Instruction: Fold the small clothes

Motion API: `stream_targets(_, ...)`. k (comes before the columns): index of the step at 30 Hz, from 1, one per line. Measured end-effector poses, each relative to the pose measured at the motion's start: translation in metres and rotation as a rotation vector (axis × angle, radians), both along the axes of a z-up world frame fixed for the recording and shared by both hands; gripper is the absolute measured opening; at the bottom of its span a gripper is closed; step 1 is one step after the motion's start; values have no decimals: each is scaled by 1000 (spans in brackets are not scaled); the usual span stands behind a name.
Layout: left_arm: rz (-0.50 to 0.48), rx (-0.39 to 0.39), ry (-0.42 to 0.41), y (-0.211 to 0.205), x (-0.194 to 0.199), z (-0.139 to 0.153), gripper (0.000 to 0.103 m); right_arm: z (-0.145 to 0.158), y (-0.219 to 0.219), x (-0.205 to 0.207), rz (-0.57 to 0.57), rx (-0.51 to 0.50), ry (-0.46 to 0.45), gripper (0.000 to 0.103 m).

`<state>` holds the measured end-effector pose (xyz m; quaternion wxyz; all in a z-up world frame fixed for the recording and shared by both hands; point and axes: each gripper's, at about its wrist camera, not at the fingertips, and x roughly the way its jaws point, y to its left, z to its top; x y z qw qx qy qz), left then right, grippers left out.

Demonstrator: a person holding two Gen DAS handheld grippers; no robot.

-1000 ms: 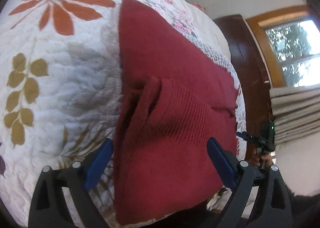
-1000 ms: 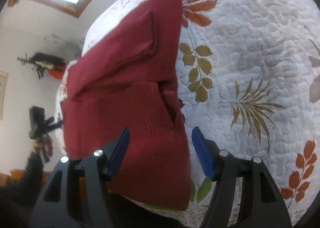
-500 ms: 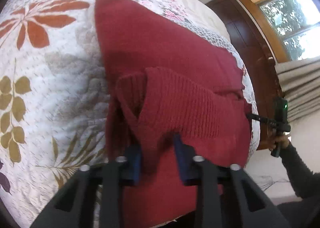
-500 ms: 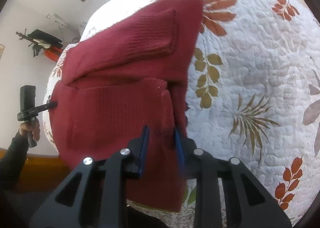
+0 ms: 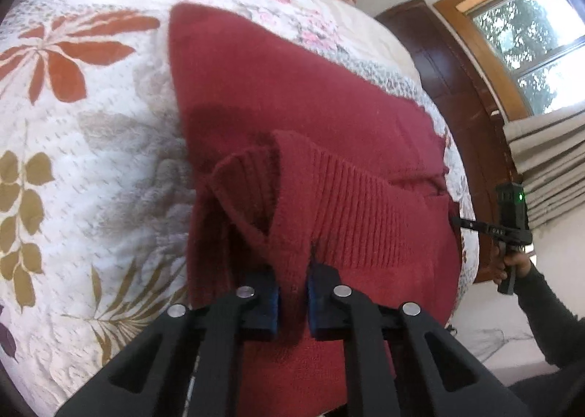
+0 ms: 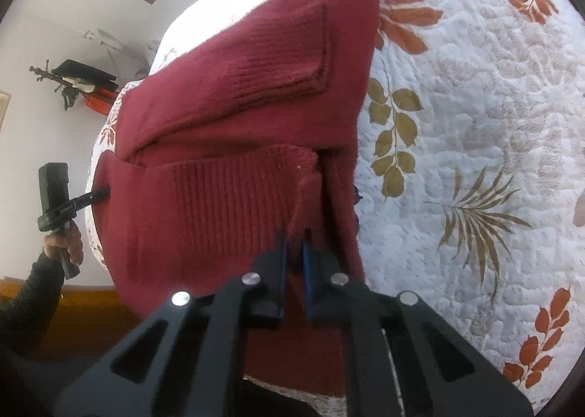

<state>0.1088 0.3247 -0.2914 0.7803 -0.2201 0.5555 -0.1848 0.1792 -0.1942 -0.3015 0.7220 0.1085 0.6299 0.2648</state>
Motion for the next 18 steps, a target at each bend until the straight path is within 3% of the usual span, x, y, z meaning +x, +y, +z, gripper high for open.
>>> stream_targets(9, 93, -89, -82, 18, -33, 29, 10, 35, -8, -11, -44, 29, -96, 6)
stream_targets(18, 110, -93, -180, 27, -46, 69, 10, 63, -15, -17, -59, 42, -149, 6)
